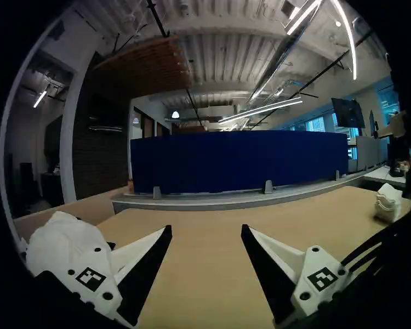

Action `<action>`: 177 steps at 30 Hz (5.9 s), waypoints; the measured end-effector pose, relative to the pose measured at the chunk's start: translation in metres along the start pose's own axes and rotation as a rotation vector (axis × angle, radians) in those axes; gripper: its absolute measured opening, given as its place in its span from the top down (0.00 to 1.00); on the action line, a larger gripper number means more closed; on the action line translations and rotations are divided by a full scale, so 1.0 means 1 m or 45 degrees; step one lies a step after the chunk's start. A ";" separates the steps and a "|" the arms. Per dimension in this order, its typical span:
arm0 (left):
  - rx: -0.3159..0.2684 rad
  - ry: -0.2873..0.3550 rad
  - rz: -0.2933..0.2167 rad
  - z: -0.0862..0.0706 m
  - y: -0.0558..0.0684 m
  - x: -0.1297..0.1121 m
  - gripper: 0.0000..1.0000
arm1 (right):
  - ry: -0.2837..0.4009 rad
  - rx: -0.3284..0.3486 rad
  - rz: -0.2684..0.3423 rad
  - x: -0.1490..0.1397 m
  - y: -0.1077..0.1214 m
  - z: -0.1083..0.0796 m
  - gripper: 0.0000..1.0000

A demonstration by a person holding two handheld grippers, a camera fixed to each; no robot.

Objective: Fold towel

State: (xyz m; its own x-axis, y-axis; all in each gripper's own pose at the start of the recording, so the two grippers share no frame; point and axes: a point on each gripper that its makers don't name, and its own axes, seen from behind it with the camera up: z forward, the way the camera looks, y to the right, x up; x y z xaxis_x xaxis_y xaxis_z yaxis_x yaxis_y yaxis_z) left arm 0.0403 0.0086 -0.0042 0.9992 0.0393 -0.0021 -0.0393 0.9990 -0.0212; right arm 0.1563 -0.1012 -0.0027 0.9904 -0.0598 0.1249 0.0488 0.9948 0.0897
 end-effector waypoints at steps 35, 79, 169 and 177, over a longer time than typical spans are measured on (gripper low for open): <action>0.015 -0.003 -0.049 0.006 -0.003 -0.040 0.07 | 0.012 0.025 -0.027 -0.009 -0.007 0.001 0.00; 0.016 -0.002 -0.051 0.007 -0.004 -0.040 0.06 | 0.131 -0.127 0.081 -0.096 0.095 0.010 0.00; 0.016 -0.002 -0.051 0.007 -0.004 -0.040 0.06 | 0.161 -0.126 0.069 -0.162 0.099 0.012 0.00; 0.015 -0.002 -0.051 0.007 -0.003 -0.040 0.06 | 0.161 -0.126 0.069 -0.163 0.099 0.011 0.01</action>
State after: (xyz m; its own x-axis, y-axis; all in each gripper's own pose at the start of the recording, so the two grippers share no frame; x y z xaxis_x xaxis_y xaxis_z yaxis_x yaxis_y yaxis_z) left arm 0.0004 0.0038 0.0033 1.0000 -0.0007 0.0001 0.0007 1.0000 -0.0092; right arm -0.0012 0.0058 -0.0033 1.0000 -0.0011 0.0007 0.0011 0.9999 -0.0123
